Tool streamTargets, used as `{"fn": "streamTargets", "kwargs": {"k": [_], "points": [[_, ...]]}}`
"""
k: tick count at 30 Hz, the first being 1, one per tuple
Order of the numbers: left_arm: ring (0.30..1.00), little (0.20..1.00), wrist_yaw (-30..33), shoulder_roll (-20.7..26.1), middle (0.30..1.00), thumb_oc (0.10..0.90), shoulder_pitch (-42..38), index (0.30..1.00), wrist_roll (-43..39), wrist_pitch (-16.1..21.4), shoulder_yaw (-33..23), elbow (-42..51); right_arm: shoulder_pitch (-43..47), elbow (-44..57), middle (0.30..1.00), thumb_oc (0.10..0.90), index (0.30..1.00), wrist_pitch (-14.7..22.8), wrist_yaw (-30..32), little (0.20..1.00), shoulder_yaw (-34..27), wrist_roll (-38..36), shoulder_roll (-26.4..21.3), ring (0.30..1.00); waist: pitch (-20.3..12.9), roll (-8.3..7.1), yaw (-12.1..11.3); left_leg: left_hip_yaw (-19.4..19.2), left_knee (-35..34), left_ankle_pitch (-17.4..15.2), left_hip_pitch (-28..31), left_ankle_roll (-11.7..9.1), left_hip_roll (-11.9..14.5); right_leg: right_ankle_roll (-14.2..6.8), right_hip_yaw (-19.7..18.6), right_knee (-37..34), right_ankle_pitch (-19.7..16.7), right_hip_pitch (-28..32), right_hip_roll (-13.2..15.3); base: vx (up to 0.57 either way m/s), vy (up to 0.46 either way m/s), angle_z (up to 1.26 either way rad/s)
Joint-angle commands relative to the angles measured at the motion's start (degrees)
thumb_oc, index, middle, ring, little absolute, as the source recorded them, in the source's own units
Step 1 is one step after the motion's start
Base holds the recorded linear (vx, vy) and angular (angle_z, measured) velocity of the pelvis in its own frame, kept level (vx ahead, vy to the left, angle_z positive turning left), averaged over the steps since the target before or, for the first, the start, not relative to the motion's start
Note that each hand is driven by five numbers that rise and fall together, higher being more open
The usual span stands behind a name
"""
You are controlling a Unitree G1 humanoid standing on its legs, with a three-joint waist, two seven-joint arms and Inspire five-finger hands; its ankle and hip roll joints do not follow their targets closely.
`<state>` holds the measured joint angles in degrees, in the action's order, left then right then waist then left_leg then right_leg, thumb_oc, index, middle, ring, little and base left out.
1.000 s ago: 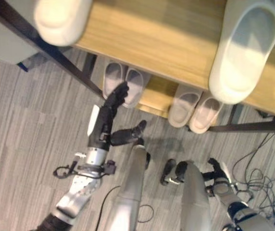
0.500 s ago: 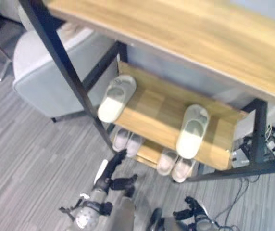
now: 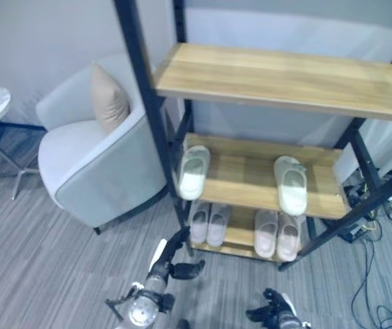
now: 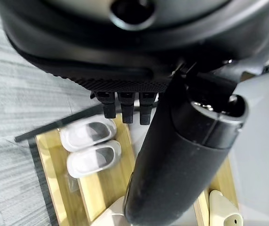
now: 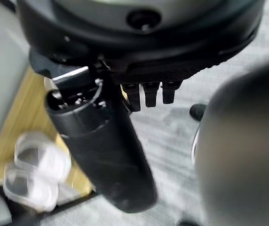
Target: Arrange the slippers neatly on the shoe rack.
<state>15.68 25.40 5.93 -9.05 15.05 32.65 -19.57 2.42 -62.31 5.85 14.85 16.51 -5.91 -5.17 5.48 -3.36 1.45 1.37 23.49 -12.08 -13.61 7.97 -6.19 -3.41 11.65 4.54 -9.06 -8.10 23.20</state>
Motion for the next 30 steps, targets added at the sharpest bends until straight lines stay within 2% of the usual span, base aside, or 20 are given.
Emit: {"fn": "streamTargets", "kwargs": {"k": [1,3,4,5,7,9,13,17,18,20,24,25,27,28,29,30], "points": [[0.9,0.9,-2.1,0.1,0.9,0.8,-0.5,0.9,1.2,2.3,-3.7,6.9,9.3,5.1,0.9,0.8,0.9,-2.3,1.7,0.9,-3.0,-9.0,-9.6,0.9,1.5,2.71,-1.2,2.2,-17.4,5.1,11.0,-8.9,7.3,-5.3,-1.4,5.0,5.9,1.5,-5.7,-0.06,0.271,-0.51],[0.9,0.9,-2.3,2.4,0.9,0.8,-0.7,0.9,3.6,2.2,-7.1,8.2,-0.3,13.9,0.9,0.8,0.9,-0.3,-2.9,0.9,-4.0,-7.1,-13.1,0.9,1.4,2.81,0.0,1.7,-17.8,6.0,10.8,-7.9,6.5,-4.3,-2.1,9.0,8.1,1.3,-8.4,-0.03,0.132,-0.5],[0.9,0.9,-2.3,2.9,0.9,0.8,1.2,0.9,4.5,2.2,-8.5,9.0,-6.5,25.0,0.9,0.8,0.9,0.6,-4.1,0.9,-4.0,-5.1,-16.4,0.9,1.3,2.71,0.8,1.1,-18.3,6.5,11.0,-7.4,6.2,-3.8,-3.8,11.7,9.5,0.0,-10.7,-0.06,0.113,-0.12],[0.9,0.9,-2.6,3.6,0.9,0.8,2.6,0.9,4.9,2.0,-10.4,9.1,-12.3,35.2,0.9,0.8,0.9,1.5,-5.0,0.9,-5.2,-2.8,-19.6,0.9,1.7,2.34,1.2,0.6,-18.7,6.3,11.4,-7.1,5.8,-3.3,-4.1,11.6,11.5,1.0,-12.3,-0.05,0.088,-0.01],[0.9,0.9,-2.7,3.8,0.9,0.8,3.9,0.9,6.8,0.8,-12.5,8.6,-20.3,48.1,0.9,0.8,0.9,0.7,-5.3,0.9,-9.4,2.2,-23.3,0.9,1.8,1.64,2.0,-0.5,-19.7,6.5,12.0,-6.9,5.4,-3.2,-3.2,11.8,11.2,0.3,-12.7,-0.02,0.04,-0.3],[0.9,0.9,-2.9,2.6,0.9,0.8,4.2,0.9,7.6,0.4,-13.6,7.7,-25.8,57.9,0.9,0.8,0.9,-1.8,-4.8,0.9,-13.7,9.5,-23.7,0.9,1.5,1.37,2.3,-1.3,-20.1,6.4,12.5,-6.8,5.2,-3.7,-2.8,9.7,11.0,1.0,-12.7,0.02,-0.024,-0.78],[0.9,0.9,-3.5,1.2,0.9,0.8,5.5,0.9,7.7,-0.4,-15.8,7.6,-28.6,67.1,0.9,0.8,0.9,-3.8,-4.6,0.9,-19.2,18.8,-23.1,0.9,1.1,1.62,3.0,-3.3,-20.9,6.0,13.2,-6.2,5.4,-5.0,-4.9,7.6,9.3,1.0,-12.9,0.02,-0.04,-0.23],[0.9,0.9,-3.4,0.2,0.9,0.8,5.4,0.9,8.5,0.0,-15.6,6.7,-27.0,69.5,0.9,0.8,0.9,-3.8,-2.9,0.9,-20.7,22.2,-22.9,0.9,1.6,2.22,3.1,-4.8,-21.6,6.1,13.6,-5.9,6.4,-5.7,-5.8,11.3,8.7,-1.8,-13.4,0.0,-0.102,-0.79],[0.9,0.9,-3.5,0.0,0.9,0.8,5.0,0.9,9.1,-0.1,-15.3,6.3,-26.4,69.5,0.9,0.8,0.9,-3.8,-2.0,0.9,-21.0,23.3,-22.6,0.9,1.8,2.42,3.5,-5.0,-22.1,6.2,13.8,-6.1,6.6,-5.7,-6.3,10.8,9.1,-2.7,-13.7,0.04,-0.16,-0.19],[0.9,0.9,-3.2,0.2,0.9,0.8,4.5,0.9,7.8,0.3,-15.5,6.7,-23.3,67.1,0.9,0.8,0.9,-3.8,0.9,0.9,-21.2,23.2,-21.8,0.9,2.1,2.56,3.6,-5.2,-22.2,6.2,14.3,-6.7,7.2,-5.8,-5.7,5.4,8.5,-3.1,-13.6,0.06,-0.301,0.03],[0.9,0.9,-3.8,-0.7,0.9,0.8,4.4,0.9,8.3,0.8,-15.7,5.2,-22.2,66.4,0.9,0.8,0.9,-2.6,1.8,0.9,-21.8,23.8,-22.0,0.9,1.0,2.06,3.4,-4.6,-22.5,6.2,15.3,-7.5,7.8,-5.2,-7.1,3.9,9.5,-1.2,-14.8,0.11,-0.268,0.19],[0.9,0.9,-4.3,-0.5,0.9,0.8,4.7,0.9,8.2,0.8,-15.9,5.9,-20.3,65.5,0.9,0.8,0.9,-1.9,2.1,0.9,-22.0,21.9,-22.4,0.9,0.2,1.96,3.1,-4.1,-21.4,5.9,15.7,-8.7,8.9,-4.3,-7.5,3.3,10.6,0.4,-15.9,0.13,-0.328,0.51],[0.9,0.9,-4.7,-0.5,0.9,0.8,4.5,0.9,8.4,0.6,-15.7,5.8,-19.4,65.3,0.9,0.8,0.9,-1.9,2.4,0.9,-21.9,21.2,-22.5,0.9,0.1,1.73,2.8,-3.7,-20.0,5.8,15.3,-9.3,9.3,-3.8,-7.5,3.0,11.3,1.1,-16.3,0.1,-0.315,0.31],[0.9,0.9,-5.4,-0.7,0.9,0.8,4.1,0.9,8.4,0.2,-15.4,5.5,-17.8,65.5,0.9,0.8,0.9,-1.5,3.0,0.9,-22.1,20.3,-23.5,0.9,0.2,1.14,2.4,-3.3,-13.9,6.6,13.4,-10.7,10.5,-2.2,-7.0,2.1,13.0,3.4,-17.2,0.07,-0.291,0.09],[0.9,0.9,-5.9,-1.0,0.9,0.8,3.8,0.9,7.9,0.1,-15.3,5.5,-17.4,65.9,0.9,0.8,0.9,-1.1,3.2,0.9,-22.5,19.6,-23.8,0.9,0.7,0.81,2.3,-3.5,-9.2,8.3,11.4,-11.6,11.5,-1.4,-6.3,1.8,13.8,4.7,-17.4,0.06,-0.361,0.14],[0.9,0.9,-6.7,-1.2,0.9,0.8,3.3,0.9,6.8,-0.4,-15.1,5.5,-17.1,66.0,0.9,0.8,0.9,-1.2,3.4,0.9,-22.6,18.7,-24.2,0.9,1.5,0.34,2.2,-4.2,-3.5,11.5,8.4,-12.3,13.0,-0.4,-5.3,1.8,14.3,5.7,-17.2,-0.01,-0.254,0.53]]}}
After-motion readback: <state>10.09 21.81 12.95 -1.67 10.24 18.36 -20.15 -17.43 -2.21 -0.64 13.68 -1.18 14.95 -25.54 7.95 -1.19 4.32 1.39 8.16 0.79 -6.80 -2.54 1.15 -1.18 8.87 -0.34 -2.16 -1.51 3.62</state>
